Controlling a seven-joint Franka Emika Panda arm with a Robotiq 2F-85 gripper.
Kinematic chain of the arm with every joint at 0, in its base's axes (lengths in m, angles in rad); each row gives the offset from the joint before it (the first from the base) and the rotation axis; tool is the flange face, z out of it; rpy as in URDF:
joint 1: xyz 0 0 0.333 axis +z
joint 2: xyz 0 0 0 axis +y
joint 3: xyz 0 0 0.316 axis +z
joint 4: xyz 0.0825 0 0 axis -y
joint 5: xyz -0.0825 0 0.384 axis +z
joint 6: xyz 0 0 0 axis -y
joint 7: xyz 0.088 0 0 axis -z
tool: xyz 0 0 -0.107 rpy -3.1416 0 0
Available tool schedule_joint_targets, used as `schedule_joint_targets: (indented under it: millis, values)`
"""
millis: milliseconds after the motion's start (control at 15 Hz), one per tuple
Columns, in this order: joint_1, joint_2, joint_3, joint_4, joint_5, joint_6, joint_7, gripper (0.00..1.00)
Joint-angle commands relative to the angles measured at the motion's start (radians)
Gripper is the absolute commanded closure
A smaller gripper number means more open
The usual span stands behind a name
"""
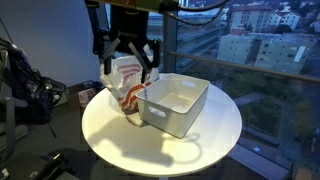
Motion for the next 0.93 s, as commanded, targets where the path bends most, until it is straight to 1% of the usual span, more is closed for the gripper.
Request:
schedule_joint_targets:
  millis: [0, 467, 667, 867]
  values:
    - [-0.019, 0.003, 0.017, 0.002, 0.009, -0.001, -0.008, 0.00]
    - [-0.019, 0.002, 0.017, 0.004, 0.009, -0.001, -0.008, 0.00]
    - [0.023, 0.116, 0.014, 0.066, 0.039, 0.036, -0.053, 0.00]
    - [0.081, 0.265, 0.051, 0.151, 0.072, 0.100, -0.102, 0.00]
